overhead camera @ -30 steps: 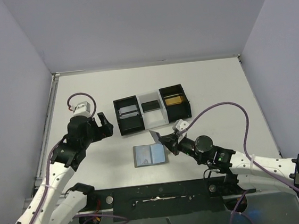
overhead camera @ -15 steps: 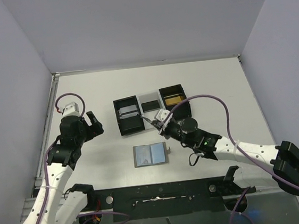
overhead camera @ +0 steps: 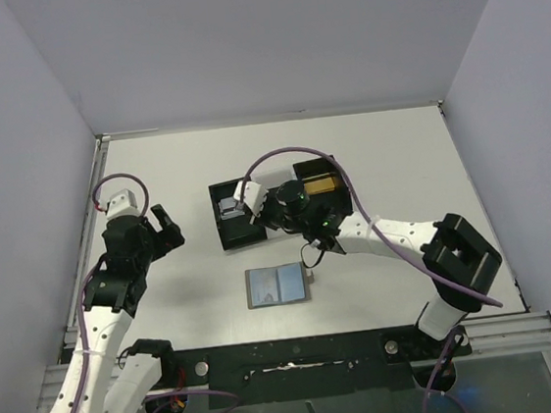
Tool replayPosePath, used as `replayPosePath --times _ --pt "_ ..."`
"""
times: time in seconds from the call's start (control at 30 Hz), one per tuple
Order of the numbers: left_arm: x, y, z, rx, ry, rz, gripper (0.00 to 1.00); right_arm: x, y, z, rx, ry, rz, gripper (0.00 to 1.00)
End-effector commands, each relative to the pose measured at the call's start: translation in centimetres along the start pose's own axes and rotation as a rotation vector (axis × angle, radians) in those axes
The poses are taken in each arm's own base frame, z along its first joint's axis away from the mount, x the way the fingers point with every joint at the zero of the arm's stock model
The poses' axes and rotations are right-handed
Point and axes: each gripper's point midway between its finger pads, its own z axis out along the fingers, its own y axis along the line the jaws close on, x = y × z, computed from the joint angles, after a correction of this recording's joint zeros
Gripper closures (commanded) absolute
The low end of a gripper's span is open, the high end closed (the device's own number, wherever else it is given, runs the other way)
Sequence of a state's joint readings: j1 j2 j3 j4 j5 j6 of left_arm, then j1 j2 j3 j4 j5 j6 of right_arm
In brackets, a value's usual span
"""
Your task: Take the credit cards out of the card holder
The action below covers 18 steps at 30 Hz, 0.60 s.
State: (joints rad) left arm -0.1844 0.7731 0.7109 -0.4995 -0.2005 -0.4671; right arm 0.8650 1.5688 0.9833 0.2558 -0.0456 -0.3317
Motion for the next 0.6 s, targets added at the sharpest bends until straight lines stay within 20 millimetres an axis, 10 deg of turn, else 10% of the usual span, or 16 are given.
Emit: replayPosePath --times 0.0,0.57 --pt "-1.7 0.5 -0.6 -0.015 -0.070 -0.029 0.13 -2.0 -1.5 1.8 -0.002 -0.004 -0.127 1.00" --pt "-2.3 1.5 0.3 0.011 -0.063 -0.080 0.13 2.1 -3.6 9.7 0.017 0.167 -0.348 1.00"
